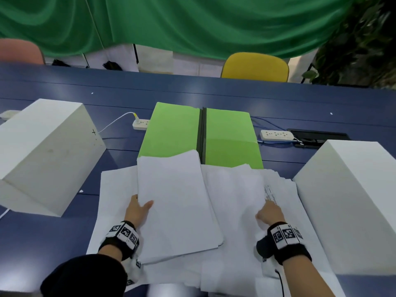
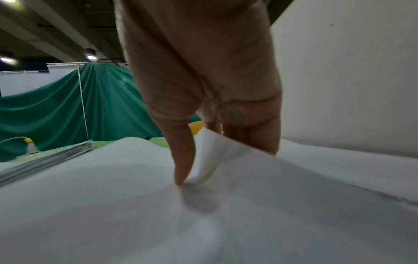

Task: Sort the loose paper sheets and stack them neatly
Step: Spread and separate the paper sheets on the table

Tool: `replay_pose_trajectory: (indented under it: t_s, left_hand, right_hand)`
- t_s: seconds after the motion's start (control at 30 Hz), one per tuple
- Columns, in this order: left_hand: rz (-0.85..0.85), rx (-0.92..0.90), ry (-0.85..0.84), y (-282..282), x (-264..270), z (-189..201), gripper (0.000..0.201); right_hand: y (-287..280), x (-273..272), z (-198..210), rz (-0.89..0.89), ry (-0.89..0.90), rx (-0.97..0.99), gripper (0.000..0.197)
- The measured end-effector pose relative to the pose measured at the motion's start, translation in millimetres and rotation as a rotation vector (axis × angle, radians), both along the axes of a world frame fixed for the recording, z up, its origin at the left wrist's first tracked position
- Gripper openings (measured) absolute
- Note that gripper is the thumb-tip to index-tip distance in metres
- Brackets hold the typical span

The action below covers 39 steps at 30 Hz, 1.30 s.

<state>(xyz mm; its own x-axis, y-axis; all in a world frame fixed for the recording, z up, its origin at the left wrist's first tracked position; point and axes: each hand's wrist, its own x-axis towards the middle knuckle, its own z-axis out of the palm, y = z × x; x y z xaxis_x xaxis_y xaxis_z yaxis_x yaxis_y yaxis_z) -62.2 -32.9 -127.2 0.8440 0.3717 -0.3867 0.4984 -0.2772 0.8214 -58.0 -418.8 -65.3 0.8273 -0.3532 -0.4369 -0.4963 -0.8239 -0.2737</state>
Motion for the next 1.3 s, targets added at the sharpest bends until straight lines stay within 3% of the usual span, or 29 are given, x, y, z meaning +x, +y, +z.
replay_pose_trajectory:
  t_s: [0.1, 0.27, 0.37, 0.47, 0.57, 0.67, 0.77, 0.93, 1.03, 1.1, 1.17, 1.23, 1.3]
  left_hand:
    - [-0.033, 0.005, -0.001, 7.7, 3.7, -17.8, 0.054]
    - [-0.023, -0.007, -0.003, 2.6, 0.7, -7.1, 0.054]
    - [-0.016, -0.023, -0.002, 3.1, 0.7, -9.5, 0.053]
    - [-0.007, -0.017, -0.012, -0.6, -1.6, -6.3, 0.051]
    - [0.007, 0.004, -0.008, -7.5, -4.1, 5.5, 0.051]
    - [0.006, 0.051, 0.011, -9.7, -4.2, 8.7, 0.051]
    - [-0.004, 0.003, 0.025, -7.4, -4.3, 9.2, 0.053]
    - [-0.083, -0.079, -0.002, -2.2, -10.1, 14.6, 0.085]
    - [-0.077, -0.122, -0.007, -3.3, -8.3, 19.6, 0.073]
    - [0.012, -0.340, -0.035, -5.6, -5.3, 24.2, 0.075]
    - [0.040, -0.426, -0.023, -7.0, -3.3, 26.5, 0.070]
    - [0.043, -0.306, 0.003, -7.1, -1.6, 21.9, 0.069]
    - [0.034, -0.171, -0.028, -7.2, -2.4, 21.2, 0.065]
  right_hand:
    - [-8.5, 2.8, 8.4, -0.002, -0.135, 0.017, 0.037]
    - [-4.9, 22.0, 76.4, -0.099, -0.660, 0.094, 0.019]
    - [0.3, 35.1, 127.2, -0.106, -0.871, 0.267, 0.026]
    - [12.1, 42.5, 163.5, -0.135, -1.017, 0.546, 0.010]
    - [30.5, 60.1, 163.0, -0.140, -0.968, 0.758, 0.013]
    - [56.7, 83.7, 130.2, -0.185, -0.843, 0.887, 0.010]
    - [85.2, 97.6, 80.4, -0.161, -0.685, 0.754, 0.014]
    - [121.4, 93.6, 19.6, -0.064, -0.439, 0.528, 0.030]
    - [137.5, 84.1, 9.2, 0.055, -0.325, 0.498, 0.042]
    - [147.2, 77.8, 3.6, 0.206, -0.200, 0.443, 0.053]
    - [155.3, 70.3, -0.7, 0.264, -0.132, 0.309, 0.062]
    - [163.5, 60.6, -5.1, 0.322, -0.074, 0.223, 0.078]
    - [168.1, 51.5, -10.3, 0.377, -0.034, 0.264, 0.093]
